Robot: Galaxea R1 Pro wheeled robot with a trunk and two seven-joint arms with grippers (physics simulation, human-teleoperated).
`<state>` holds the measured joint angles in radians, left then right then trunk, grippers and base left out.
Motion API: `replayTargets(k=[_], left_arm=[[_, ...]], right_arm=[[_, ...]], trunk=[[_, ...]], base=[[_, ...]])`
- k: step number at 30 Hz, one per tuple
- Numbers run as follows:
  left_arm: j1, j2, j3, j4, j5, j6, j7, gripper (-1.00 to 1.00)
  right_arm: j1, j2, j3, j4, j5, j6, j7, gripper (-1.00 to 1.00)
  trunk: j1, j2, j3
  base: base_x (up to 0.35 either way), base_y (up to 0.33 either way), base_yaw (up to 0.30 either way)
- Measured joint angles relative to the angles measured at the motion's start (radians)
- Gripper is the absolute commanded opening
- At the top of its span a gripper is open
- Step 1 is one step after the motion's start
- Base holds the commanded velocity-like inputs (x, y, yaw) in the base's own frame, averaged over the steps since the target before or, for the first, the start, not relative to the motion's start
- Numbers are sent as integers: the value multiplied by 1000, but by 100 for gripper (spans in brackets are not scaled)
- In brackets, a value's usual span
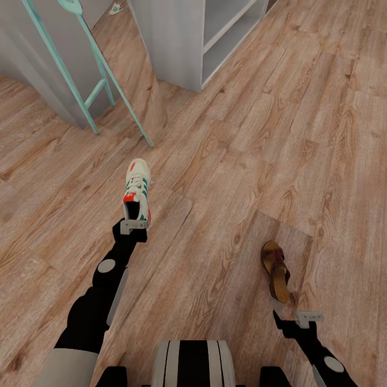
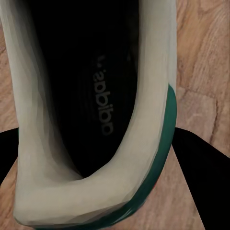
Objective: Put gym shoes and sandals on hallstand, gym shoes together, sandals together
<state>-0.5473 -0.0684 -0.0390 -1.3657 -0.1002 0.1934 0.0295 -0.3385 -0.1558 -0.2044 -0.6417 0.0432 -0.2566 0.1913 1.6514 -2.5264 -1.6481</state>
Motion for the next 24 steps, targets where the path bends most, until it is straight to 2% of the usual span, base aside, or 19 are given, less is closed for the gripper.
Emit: replayTargets(k=[6, 24], left_arm=[[0, 0, -8, -3, 1, 0, 0, -100], [-3, 0, -21, -3, 0, 0, 1, -100]], right_arm=[[0, 0, 2, 3, 0, -59, 0, 100], [0, 1, 2, 4, 0, -65, 0, 100]], trunk=[[0, 0, 0], [0, 0, 0]], base=[[0, 0, 0], [69, 0, 0]])
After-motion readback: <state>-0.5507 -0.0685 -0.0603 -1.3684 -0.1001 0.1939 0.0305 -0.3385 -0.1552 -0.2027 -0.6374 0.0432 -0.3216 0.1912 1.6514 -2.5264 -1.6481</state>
